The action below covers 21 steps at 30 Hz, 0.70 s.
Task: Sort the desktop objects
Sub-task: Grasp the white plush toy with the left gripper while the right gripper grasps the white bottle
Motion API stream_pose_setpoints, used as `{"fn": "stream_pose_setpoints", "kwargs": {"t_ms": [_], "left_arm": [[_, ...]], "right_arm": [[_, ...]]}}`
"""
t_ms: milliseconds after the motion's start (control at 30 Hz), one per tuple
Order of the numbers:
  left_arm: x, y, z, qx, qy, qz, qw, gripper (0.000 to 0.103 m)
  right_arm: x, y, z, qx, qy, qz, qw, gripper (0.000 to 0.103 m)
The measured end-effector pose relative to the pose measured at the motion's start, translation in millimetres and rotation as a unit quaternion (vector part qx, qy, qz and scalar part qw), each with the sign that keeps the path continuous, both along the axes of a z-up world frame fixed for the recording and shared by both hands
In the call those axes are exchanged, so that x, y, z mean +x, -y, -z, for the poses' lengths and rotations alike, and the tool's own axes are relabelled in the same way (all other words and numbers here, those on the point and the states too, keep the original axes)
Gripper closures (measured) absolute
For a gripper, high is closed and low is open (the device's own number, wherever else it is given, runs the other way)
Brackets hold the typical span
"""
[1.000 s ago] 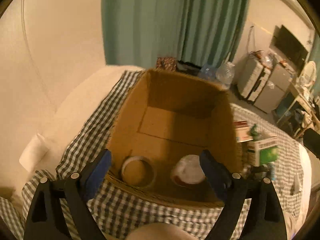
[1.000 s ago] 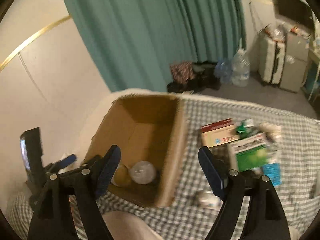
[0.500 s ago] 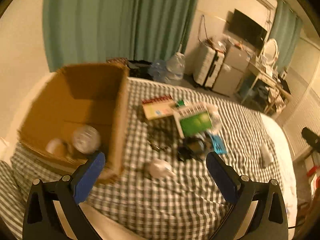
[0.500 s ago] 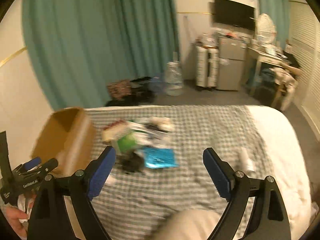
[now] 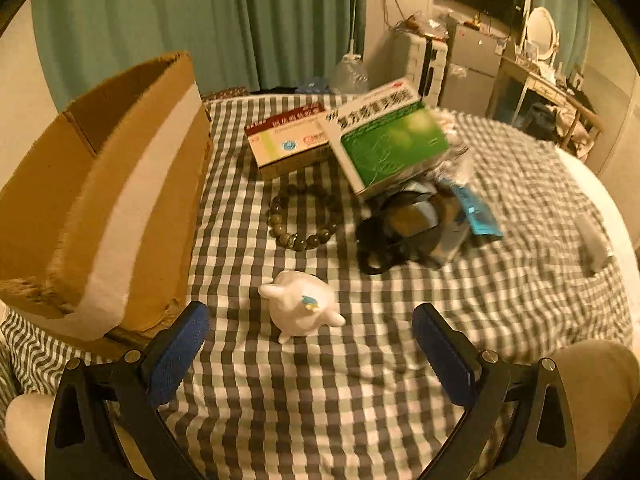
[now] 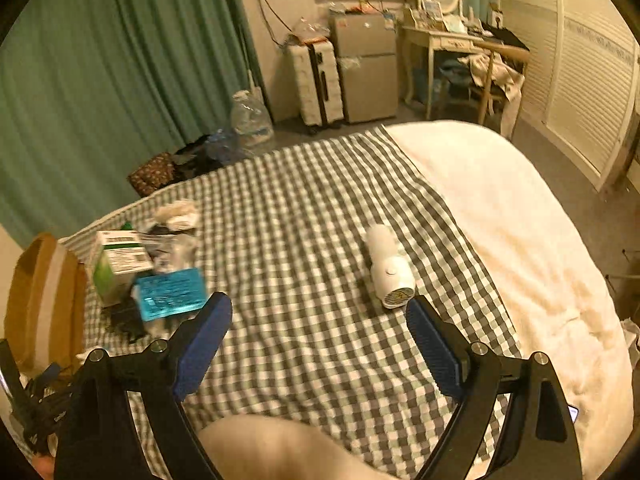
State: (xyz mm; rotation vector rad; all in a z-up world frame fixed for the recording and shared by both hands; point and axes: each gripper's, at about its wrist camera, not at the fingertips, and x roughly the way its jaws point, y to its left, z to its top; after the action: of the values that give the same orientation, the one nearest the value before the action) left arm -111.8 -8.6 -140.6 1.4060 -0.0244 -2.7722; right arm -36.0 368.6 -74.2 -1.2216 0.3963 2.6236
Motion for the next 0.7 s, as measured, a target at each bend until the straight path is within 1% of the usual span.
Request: {"fn": "stream_pose_setpoints", "kwargs": {"t_ms": [133,267,300,333,400,433,467,533,600,633,700], "left_arm": [[-14.1,-0.9,17.9,-0.028,0.003,0.001,0.9996,0.000],[-23.5,1.1,33.9,-0.028,0.013,-0.001,0.9995,0.001],[-25.8,0.8,37.4,-0.033,0.018,-0.001,0.9993,0.008],[-28.1,-0.1,42.6,-0.041,0.029,-0.001,0.9987,0.010],[-32.7,-0.9,51.9,-0.034,0.057,0.009,0.9978,0.025],[-35.1,-0.5,58.4,-0.026,0.075,0.012,0.9968,0.029],[-36.6,-0.1,63.0,-0.024,0.087,0.012,0.9958,0.035],[-37.3,1.8,65.2,-0.019,0.086,0.008,0.9961,0.038],[-37.0,3.7,63.5,-0.015,0.077,0.006,0.9969,0.050],[-36.8,5.0,63.3,-0.011,0.077,0.005,0.9969,0.050],[-35.7,6.7,62.7,-0.006,0.076,0.005,0.9970,0.050]], "right_arm": [[-16.8,-14.3,24.9,-0.007,0.021,0.015,1.000,0.014],[-33.1,-24.3,46.4,0.002,0.045,0.024,0.999,0.014],[-37.8,-27.0,51.5,0.004,0.051,0.024,0.998,0.014],[-43.8,-30.0,57.9,0.009,0.059,0.023,0.998,0.014],[-53.6,-33.7,68.0,0.026,0.073,0.023,0.997,0.014],[-60.0,-36.8,73.3,0.033,0.077,0.022,0.996,0.014],[-64.3,-39.7,76.3,0.037,0.078,0.022,0.996,0.014],[-74.3,-50.4,83.7,0.041,0.082,0.031,0.995,0.014],[-83.7,-60.8,92.3,0.043,0.095,0.043,0.994,0.014],[-89.0,-65.8,98.0,0.043,0.107,0.046,0.992,0.014],[-94.4,-69.8,106.9,0.040,0.122,0.043,0.991,0.020]]}}
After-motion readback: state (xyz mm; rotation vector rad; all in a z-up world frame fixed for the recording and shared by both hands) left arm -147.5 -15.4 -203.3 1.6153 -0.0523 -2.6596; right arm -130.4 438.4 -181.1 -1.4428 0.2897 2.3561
